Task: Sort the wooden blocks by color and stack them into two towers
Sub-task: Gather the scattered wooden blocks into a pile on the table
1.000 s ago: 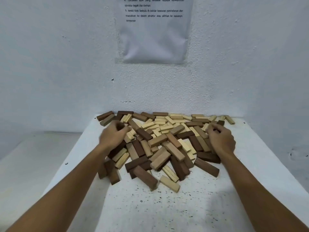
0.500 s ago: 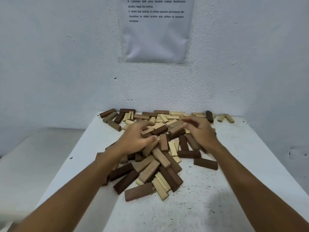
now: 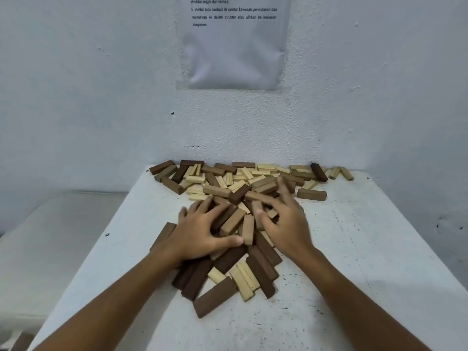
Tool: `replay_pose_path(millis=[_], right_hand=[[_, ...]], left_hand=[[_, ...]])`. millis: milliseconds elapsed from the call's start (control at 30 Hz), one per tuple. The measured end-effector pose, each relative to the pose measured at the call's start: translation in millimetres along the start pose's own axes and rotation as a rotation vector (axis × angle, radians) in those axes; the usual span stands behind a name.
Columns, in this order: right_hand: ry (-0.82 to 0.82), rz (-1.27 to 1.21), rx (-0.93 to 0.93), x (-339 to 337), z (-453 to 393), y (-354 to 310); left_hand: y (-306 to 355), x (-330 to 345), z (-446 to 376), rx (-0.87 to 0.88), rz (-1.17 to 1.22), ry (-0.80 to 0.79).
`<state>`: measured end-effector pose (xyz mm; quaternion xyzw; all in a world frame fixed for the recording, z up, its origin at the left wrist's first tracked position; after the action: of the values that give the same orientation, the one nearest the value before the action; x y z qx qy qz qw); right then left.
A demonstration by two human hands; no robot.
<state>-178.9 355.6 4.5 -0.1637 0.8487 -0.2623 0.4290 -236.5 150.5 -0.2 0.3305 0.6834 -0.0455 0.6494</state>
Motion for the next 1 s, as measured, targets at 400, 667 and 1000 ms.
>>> replay_pose_path(millis=[400,667,1000], right_hand=[[0.167,-0.331,0.139,-29.8,-72.5,25.7],[-0.010,0.335,0.581,-60.1,-117.1,163.4],[0.108,0.225,0.412,-28.0,-113.1,161.2]], left_hand=[[-26.0,-48.9,-48.6,-0.014,0.448,0.455],[-145.8,-41.9,-84.3,-0.537,0.024,0.348],[-135.1,-19.7,-91.8,-0.368,-0.071,0.334]])
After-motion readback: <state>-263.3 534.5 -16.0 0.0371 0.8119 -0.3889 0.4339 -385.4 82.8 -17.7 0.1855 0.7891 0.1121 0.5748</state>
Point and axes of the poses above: each hand's wrist, its own z-axis away from the middle knuckle, its own x-axis out of the palm, y = z × x, the point moved 3 cm from there along -z, towards the middle knuckle, and after that the axes turned 10 degrees about y, right-handed, at the moved point
